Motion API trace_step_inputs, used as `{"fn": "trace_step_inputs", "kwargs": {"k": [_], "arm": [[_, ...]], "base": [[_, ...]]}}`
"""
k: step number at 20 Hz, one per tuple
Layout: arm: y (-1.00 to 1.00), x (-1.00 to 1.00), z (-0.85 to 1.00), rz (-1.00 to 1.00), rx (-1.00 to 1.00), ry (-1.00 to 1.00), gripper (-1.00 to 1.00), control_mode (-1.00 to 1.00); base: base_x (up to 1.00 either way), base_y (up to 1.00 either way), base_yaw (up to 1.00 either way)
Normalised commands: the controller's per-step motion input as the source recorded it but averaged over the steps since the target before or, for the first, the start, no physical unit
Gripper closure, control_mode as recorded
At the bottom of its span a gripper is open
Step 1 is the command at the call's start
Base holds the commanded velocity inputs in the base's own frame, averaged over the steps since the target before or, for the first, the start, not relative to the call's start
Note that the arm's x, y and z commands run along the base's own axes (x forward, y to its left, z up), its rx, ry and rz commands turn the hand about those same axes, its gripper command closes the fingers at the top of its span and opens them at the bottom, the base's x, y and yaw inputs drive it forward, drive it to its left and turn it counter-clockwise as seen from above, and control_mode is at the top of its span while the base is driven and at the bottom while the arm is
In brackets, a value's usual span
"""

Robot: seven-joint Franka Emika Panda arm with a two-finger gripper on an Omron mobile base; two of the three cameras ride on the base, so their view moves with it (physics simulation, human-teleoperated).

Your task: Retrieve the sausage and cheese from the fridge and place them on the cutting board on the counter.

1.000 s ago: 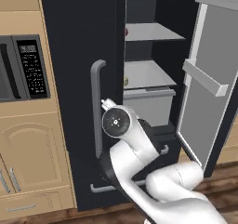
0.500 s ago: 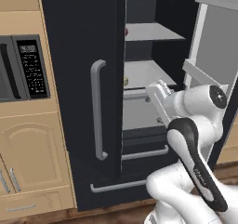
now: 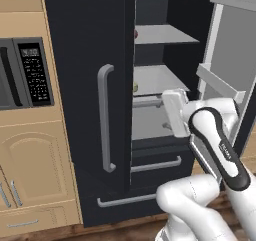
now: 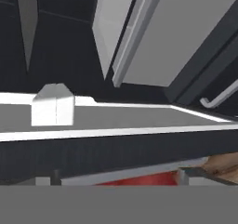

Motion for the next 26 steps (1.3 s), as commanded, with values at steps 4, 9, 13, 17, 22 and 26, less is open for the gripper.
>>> {"fn": "trace_step_inputs", "kwargs": {"k": [4,9,13,17,22,26], "arm": [[0.02,0.69,0.00,0.13,0.13,0.01,-1.00,-1.00],[0.00,0.58,0.00,0.04,0.05,0.08,-1.00,-1.00],[0.40,0.38,0.00,0.06,0.00,0.00,-1.00,-1.00],[0.49,0.16,0.00,0.06,-0.01,-0.01,-1.00,-1.00],[0.25,0.03,0.13,0.05,0.00,-0.10,-1.00,-1.00],[0.26,0.00,0.04,0.06,0.00,-0.15,-1.00,-1.00]], "base": [[0.00,0.00,0.00],[0.00,0.00,0.00],[0.00,0.00,0.00],[0.00,0.00,0.00],[0.00,0.00,0.00],[0.00,0.00,0.00]]}}
